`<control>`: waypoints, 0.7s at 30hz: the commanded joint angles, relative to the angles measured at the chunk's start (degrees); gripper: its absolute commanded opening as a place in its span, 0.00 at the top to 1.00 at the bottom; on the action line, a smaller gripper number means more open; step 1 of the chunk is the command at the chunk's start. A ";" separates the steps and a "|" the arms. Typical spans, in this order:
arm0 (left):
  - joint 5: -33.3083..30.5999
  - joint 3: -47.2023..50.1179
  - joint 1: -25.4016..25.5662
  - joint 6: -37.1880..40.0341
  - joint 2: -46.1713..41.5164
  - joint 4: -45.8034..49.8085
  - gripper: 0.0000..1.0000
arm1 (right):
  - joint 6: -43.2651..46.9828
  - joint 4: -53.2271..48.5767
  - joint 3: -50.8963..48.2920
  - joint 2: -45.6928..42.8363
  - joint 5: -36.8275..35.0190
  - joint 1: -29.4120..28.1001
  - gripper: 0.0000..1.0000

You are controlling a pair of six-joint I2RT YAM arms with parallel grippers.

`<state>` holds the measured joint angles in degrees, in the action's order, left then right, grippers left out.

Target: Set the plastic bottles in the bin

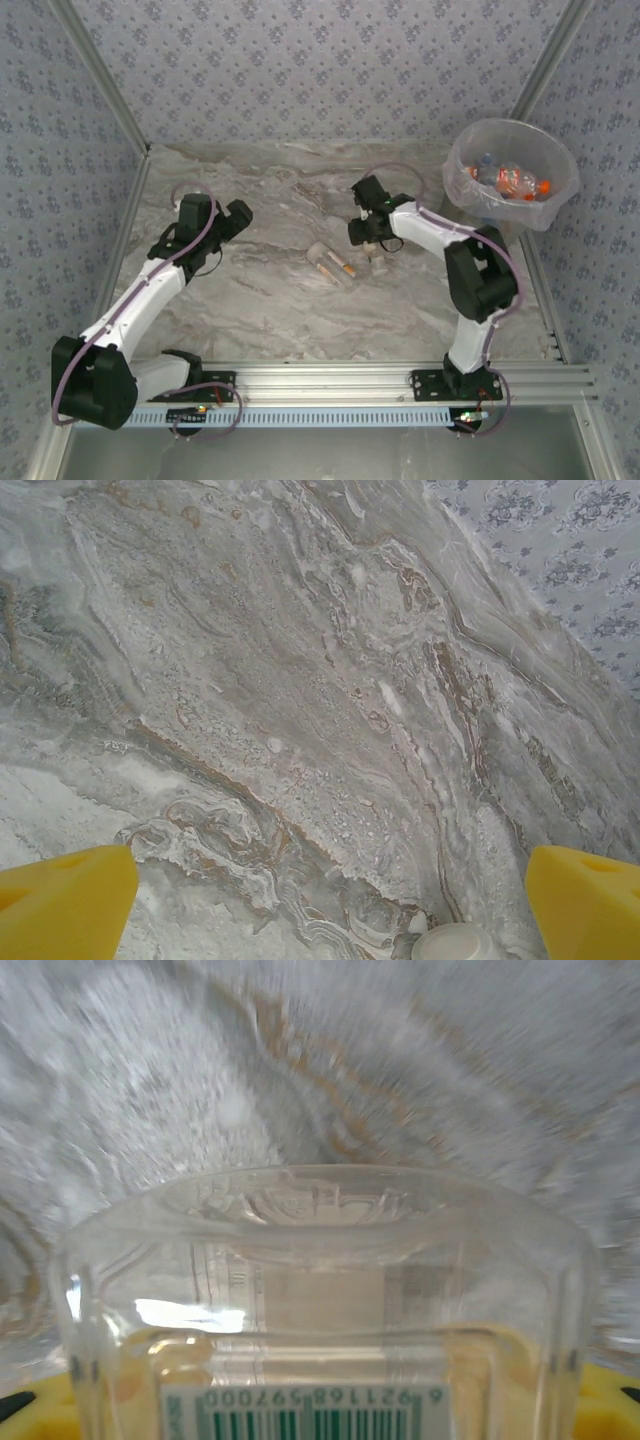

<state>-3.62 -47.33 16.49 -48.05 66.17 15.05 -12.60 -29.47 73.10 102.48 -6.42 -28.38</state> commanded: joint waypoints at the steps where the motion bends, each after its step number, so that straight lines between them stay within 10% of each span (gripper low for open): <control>1: 1.04 -2.54 -0.32 -0.33 0.72 -0.02 0.00 | 3.57 1.56 0.32 -9.07 -3.09 0.96 0.42; 12: 5.75 -2.91 -0.32 -1.19 3.26 -2.77 0.01 | 7.72 -3.07 8.25 -27.60 1.25 9.41 0.44; 21: 12.93 -2.78 0.27 0.43 5.63 -7.23 0.01 | 6.70 -6.86 14.42 -29.78 2.79 29.60 0.45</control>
<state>5.85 -48.21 16.51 -48.86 71.35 10.83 -5.74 -32.64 85.32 71.77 -4.45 -3.49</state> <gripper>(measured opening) 0.993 0.562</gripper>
